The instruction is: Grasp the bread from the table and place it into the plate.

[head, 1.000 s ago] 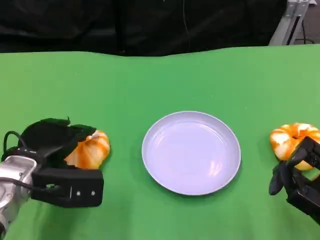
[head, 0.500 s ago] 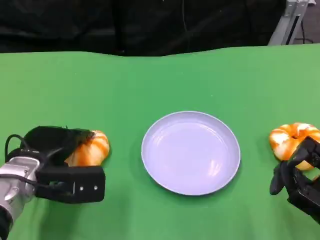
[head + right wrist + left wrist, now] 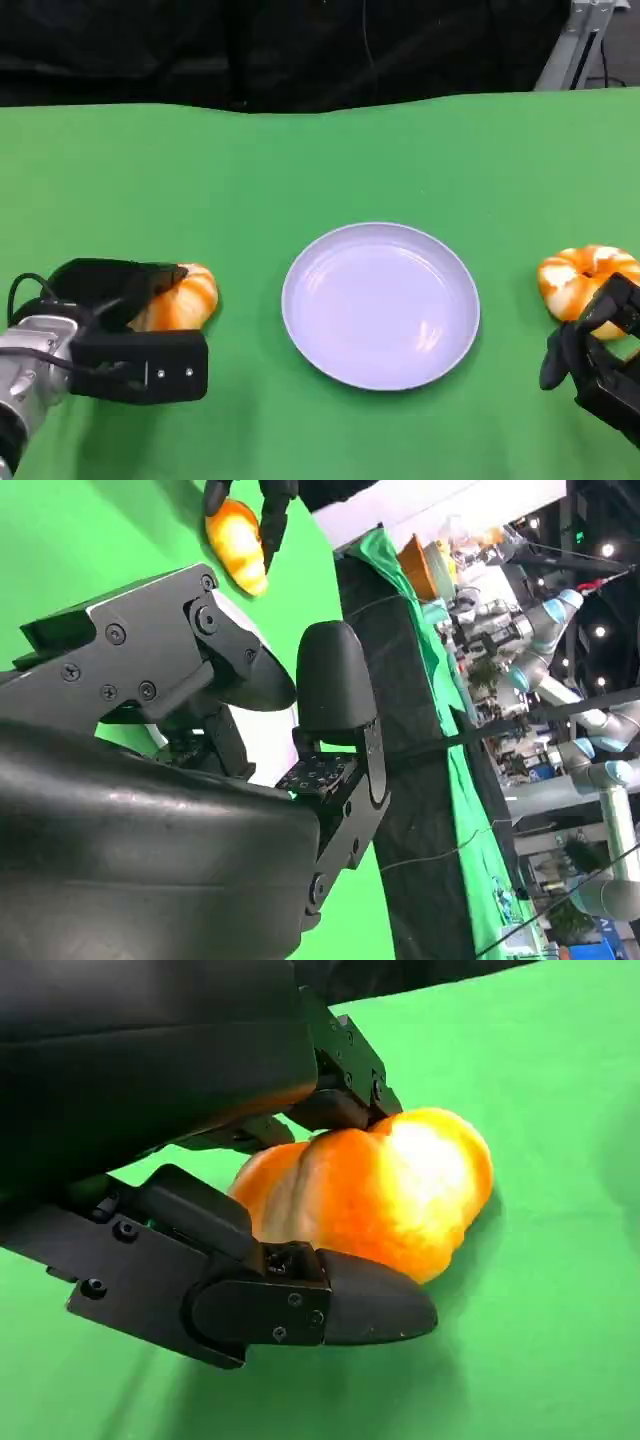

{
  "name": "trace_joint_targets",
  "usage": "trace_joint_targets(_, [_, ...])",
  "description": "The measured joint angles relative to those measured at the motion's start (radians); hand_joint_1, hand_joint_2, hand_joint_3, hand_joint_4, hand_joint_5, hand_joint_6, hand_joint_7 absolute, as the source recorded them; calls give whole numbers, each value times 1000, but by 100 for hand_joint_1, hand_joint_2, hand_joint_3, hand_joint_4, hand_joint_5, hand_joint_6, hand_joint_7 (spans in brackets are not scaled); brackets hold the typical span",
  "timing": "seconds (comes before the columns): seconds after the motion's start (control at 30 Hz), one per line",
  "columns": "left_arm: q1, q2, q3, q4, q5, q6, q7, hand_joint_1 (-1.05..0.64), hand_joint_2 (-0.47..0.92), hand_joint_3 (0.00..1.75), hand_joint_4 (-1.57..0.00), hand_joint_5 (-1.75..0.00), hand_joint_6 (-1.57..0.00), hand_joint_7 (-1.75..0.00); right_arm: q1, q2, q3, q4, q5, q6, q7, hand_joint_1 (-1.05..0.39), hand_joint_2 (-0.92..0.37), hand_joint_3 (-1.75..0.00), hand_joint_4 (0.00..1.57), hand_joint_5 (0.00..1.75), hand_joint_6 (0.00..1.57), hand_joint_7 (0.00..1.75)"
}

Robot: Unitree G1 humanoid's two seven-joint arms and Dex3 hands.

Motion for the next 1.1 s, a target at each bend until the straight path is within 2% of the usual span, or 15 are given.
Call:
trace_joint_targets(0.07, [-7, -3, 4, 11, -23, -5, -13, -58, 92, 35, -75, -8, -77, -6, -2, 0, 0, 4, -1, -3, 0, -8, -63, -109, 79, 175, 71, 156])
trace_joint_targets(0.1, [-10, -4, 7, 15, -35, -9, -19, -41, 92, 37, -86, -13, -84, -8, -3, 0, 0, 6, -2, -4, 1, -8, -63, -109, 79, 175, 71, 156])
trace_joint_targets(0.2, [-12, -5, 19, 28, -75, -35, -22, -20, 92, 38, -100, -21, -97, -12, -4, 0, -1, 12, -2, -12, 4, -9, -62, -108, 79, 175, 71, 156])
trace_joint_targets(0.23, [-12, -6, 25, 31, -86, -46, -22, -14, 92, 35, -91, -57, -103, -22, -4, 0, -1, 12, -2, -12, 4, -9, -62, -108, 79, 175, 71, 156])
trace_joint_targets(0.27, [-12, -7, 32, 37, -102, -57, -22, -12, 92, 34, -83, -80, -103, -29, -5, 0, -1, 12, -2, -12, 4, -8, -62, -108, 79, 175, 71, 156])
trace_joint_targets(0.3, [-12, -8, 40, 41, -117, -64, -23, -9, 92, 34, -78, -112, -98, -56, -5, 0, -1, 12, -1, -12, 4, -8, -62, -108, 79, 175, 71, 156])
trace_joint_targets(0.33, [-12, -9, 46, 43, -124, -72, -22, -7, 92, 37, -73, -149, -81, -112, -5, 0, -1, 12, -1, -12, 4, -8, -62, -108, 79, 175, 71, 155])
trace_joint_targets(0.37, [-12, -9, 48, 43, -131, -77, -13, -7, 92, 41, -73, -161, -71, -141, -5, 0, -1, 12, -1, -12, 4, -8, -62, -108, 79, 175, 72, 155])
trace_joint_targets(0.4, [-11, -9, 49, 42, -133, -81, 8, -7, 91, 42, -74, -168, -66, -156, -5, 0, -1, 12, -1, -12, 4, -8, -62, -108, 79, 175, 72, 155])
trace_joint_targets(0.43, [-10, -9, 49, 40, -133, -85, 28, -6, 91, 44, -71, -172, -58, -167, -5, 0, -1, 12, -1, -12, 4, -8, -62, -109, 79, 175, 72, 155])
trace_joint_targets(0.53, [3, -15, 47, 26, -130, -89, 91, -6, 90, 47, -66, -174, -51, -174, -5, 0, -1, 12, -2, -12, 4, -8, -62, -109, 78, 175, 72, 155])
trace_joint_targets(0.67, [18, -20, 45, 2, -117, -91, 149, -6, 90, 51, -66, -175, -52, -175, -5, 0, -1, 12, -2, -12, 2, -8, -63, -109, 78, 175, 71, 155])
trace_joint_targets(1.03, [21, -16, 51, -76, -115, -113, 181, -10, 83, 54, -62, -175, -55, -175, -5, 0, -1, 10, -2, -12, -1, -8, -64, -108, 79, 175, 71, 156])
trace_joint_targets(1.1, [21, -11, 55, -103, -116, -119, 181, -9, 83, 54, -63, -175, -59, -168, -5, 0, -1, 11, -2, -12, -1, -8, -63, -108, 79, 175, 71, 156])
